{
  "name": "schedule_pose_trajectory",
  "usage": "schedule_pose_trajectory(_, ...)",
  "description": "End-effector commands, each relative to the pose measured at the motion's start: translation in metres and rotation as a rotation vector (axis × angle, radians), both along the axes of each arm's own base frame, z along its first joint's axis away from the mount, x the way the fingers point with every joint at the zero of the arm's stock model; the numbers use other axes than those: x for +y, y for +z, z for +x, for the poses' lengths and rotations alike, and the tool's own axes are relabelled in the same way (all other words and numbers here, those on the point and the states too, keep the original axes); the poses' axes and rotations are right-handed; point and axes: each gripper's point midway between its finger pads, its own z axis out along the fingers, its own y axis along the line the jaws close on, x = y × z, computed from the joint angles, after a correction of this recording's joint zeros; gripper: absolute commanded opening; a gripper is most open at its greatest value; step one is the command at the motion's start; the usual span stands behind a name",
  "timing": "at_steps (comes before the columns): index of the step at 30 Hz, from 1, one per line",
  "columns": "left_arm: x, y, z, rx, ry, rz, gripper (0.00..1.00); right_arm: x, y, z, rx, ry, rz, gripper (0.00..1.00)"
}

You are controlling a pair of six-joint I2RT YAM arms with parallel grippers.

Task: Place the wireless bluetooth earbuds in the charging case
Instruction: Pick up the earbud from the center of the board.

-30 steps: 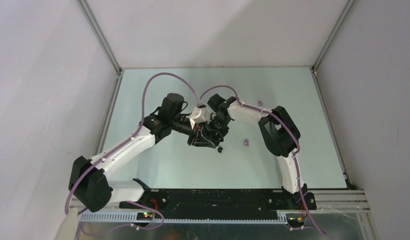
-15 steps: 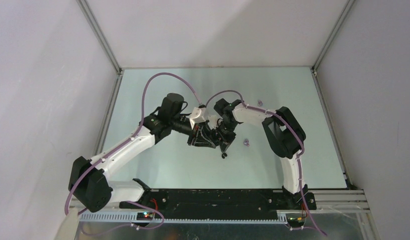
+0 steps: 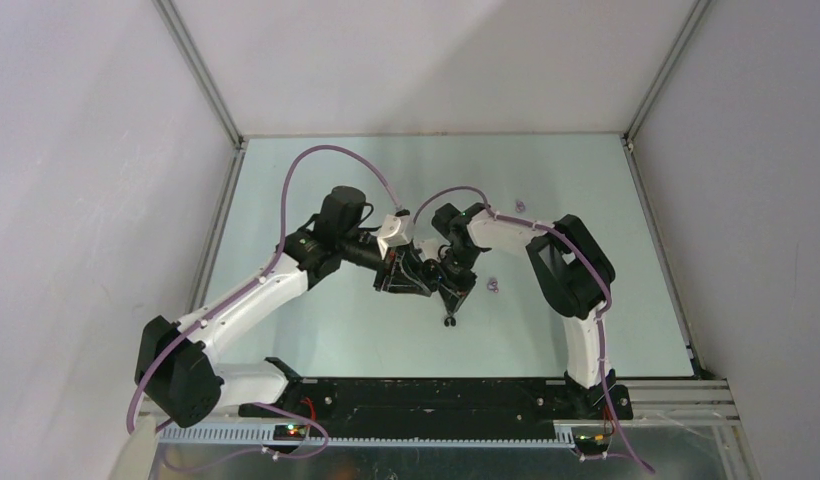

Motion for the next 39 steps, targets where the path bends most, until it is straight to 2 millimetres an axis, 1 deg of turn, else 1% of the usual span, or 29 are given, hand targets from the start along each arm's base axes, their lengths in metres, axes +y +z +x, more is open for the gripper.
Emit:
schedule_pose_trajectory(1, -0.002, 0.024, -0.003, -0.086, -0.028, -0.06, 0.0, 0.003, 0.012, -0.007, 0.018, 0.021, 0.052, 0.29)
schedule_pose_trajectory(11, -0.002, 0.023, -0.002, -0.085, -0.027, -0.059, 0.0, 0.005, 0.016, -0.019, 0.067, 0.041, 0.098, 0.31)
schedule_pose_trajectory(17, -0.002, 0.023, -0.002, -0.083, -0.028, -0.058, 0.0, 0.01, 0.019, -0.02, 0.095, 0.039, 0.141, 0.32)
schedule_pose_trajectory(22, -0.002, 0.023, -0.002, -0.084, -0.027, -0.059, 0.0, 0.014, 0.022, -0.026, 0.138, 0.041, 0.185, 0.33)
schedule_pose_trajectory(30, -0.002, 0.022, -0.001, -0.081, -0.026, -0.055, 0.0, 0.012, 0.024, -0.027, 0.169, 0.045, 0.213, 0.36)
schedule_pose_trajectory(34, -0.003, 0.021, -0.001, -0.08, -0.025, -0.053, 0.0, 0.01, 0.018, -0.018, 0.13, 0.032, 0.191, 0.36)
schedule_pose_trajectory(39, -0.003, 0.02, 0.0, -0.077, -0.025, -0.051, 0.0, 0.009, 0.013, 0.01, -0.022, 0.034, 0.157, 0.35)
